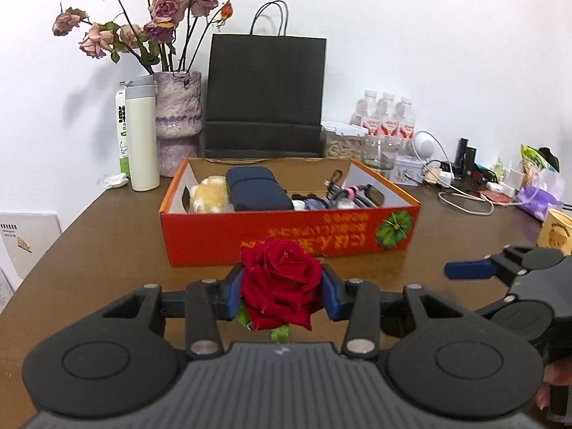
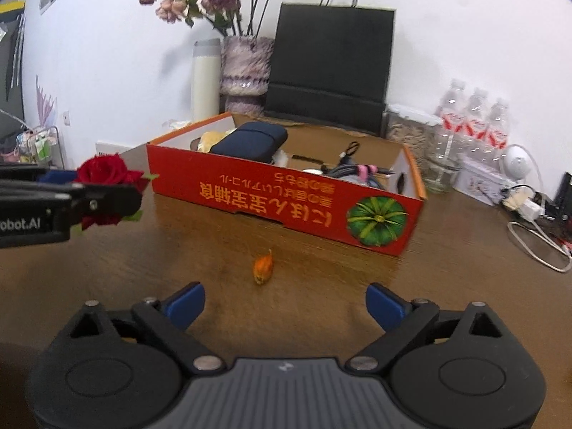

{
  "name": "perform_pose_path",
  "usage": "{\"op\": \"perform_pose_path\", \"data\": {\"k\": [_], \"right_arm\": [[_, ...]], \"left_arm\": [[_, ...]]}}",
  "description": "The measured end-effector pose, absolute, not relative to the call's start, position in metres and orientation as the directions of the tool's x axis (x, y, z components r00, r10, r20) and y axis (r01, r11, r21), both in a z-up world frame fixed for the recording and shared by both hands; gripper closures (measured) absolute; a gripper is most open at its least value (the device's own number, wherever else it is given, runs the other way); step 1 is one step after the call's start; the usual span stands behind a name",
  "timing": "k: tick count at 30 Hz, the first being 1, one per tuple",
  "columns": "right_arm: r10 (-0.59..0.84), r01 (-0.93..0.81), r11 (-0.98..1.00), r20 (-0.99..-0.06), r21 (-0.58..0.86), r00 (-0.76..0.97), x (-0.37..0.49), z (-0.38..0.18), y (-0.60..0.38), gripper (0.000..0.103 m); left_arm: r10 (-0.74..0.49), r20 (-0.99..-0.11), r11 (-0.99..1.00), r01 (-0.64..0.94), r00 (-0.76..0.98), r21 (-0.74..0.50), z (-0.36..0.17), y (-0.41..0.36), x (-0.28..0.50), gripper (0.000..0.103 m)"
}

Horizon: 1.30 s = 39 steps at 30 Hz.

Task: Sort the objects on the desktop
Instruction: 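Grasp the red rose with the left gripper while the right gripper grasps the small orange item, then carry the rose and orange item into the box and open both grippers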

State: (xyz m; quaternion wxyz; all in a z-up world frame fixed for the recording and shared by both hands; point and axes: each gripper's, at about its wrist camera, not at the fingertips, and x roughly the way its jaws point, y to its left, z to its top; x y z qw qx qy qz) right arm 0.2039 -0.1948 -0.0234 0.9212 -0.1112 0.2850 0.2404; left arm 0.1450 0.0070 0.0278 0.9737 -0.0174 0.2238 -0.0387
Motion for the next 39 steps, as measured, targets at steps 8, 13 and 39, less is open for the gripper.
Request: {"op": "perform_pose_path", "data": {"k": [8, 13, 39], "right_arm": [[0.381, -0.500, 0.866, -0.639, -0.007, 0.668, 0.245, -0.042, -0.171, 0.046], [0.400, -0.512, 0.859, -0.638, 0.011, 0.658, 0.252, -0.044, -0.169, 0.085], [0.458, -0.475, 0.878, -0.396, 0.059, 0.796, 0.276, 0.032, -0.192, 0.091]], "left_arm": [[-0.097, -0.470, 0.992, 0.048, 0.877, -0.115, 0.010, 0.031, 0.177, 0.059], [-0.102, -0.482, 0.991, 0.044, 0.870, -0.129, 0.006, 0.036, 0.181, 0.059], [-0.096, -0.315, 0.995, 0.083, 0.944, -0.054, 0.067, -0.016, 0.228, 0.059]]}}
